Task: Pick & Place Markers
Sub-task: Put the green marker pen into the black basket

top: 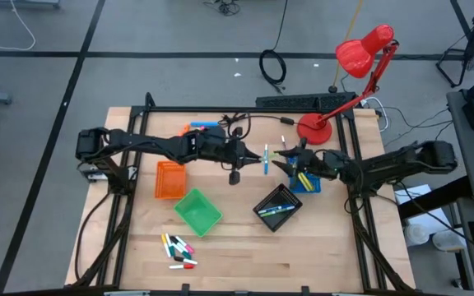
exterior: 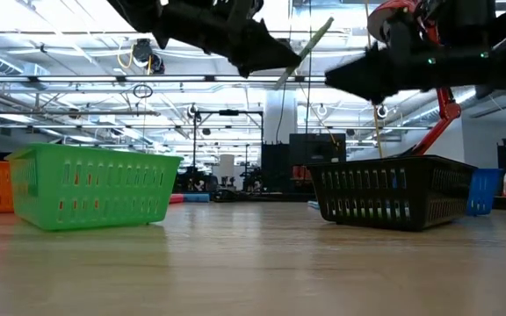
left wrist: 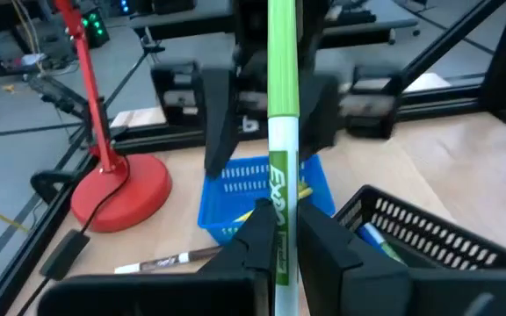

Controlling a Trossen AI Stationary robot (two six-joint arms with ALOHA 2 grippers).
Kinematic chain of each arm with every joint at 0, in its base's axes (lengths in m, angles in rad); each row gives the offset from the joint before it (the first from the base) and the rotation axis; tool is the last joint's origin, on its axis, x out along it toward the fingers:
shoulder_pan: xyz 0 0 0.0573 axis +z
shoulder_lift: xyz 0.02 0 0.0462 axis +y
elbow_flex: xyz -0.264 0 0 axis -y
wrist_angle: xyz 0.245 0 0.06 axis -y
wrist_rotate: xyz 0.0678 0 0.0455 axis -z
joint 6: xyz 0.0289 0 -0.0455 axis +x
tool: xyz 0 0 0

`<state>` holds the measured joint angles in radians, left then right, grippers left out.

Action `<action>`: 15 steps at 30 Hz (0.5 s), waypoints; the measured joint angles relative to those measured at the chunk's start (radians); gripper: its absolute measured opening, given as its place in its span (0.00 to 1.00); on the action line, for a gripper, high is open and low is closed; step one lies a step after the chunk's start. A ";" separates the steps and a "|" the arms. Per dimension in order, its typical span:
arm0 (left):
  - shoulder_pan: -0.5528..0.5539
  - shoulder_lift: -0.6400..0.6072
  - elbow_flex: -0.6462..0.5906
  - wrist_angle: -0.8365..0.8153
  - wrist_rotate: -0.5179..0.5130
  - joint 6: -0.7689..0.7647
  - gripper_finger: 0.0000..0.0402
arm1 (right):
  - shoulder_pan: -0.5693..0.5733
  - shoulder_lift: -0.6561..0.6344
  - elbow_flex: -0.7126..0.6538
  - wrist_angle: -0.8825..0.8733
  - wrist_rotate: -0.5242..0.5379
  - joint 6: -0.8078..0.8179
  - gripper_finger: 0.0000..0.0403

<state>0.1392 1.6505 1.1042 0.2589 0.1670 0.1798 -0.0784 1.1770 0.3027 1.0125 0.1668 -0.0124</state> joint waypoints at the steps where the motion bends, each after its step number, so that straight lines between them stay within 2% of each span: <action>1: 0.004 0.000 0.000 -0.003 0.000 0.000 0.07 | 0.000 0.023 0.000 0.061 -0.007 0.000 0.44; 5: 0.016 -0.001 0.000 -0.023 0.017 0.011 0.07 | -0.002 0.098 0.002 0.268 -0.034 0.002 0.59; 8: 0.018 0.000 0.000 -0.024 0.017 0.030 0.07 | -0.001 0.139 0.039 0.283 -0.064 0.028 0.66; 15: 0.019 -0.001 0.000 -0.018 0.018 0.056 0.07 | -0.001 0.257 0.192 0.220 -0.073 0.002 0.67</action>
<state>0.1577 1.6497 1.1046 0.2406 0.1852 0.2356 -0.0795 1.4340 0.4945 1.2321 0.0943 -0.0105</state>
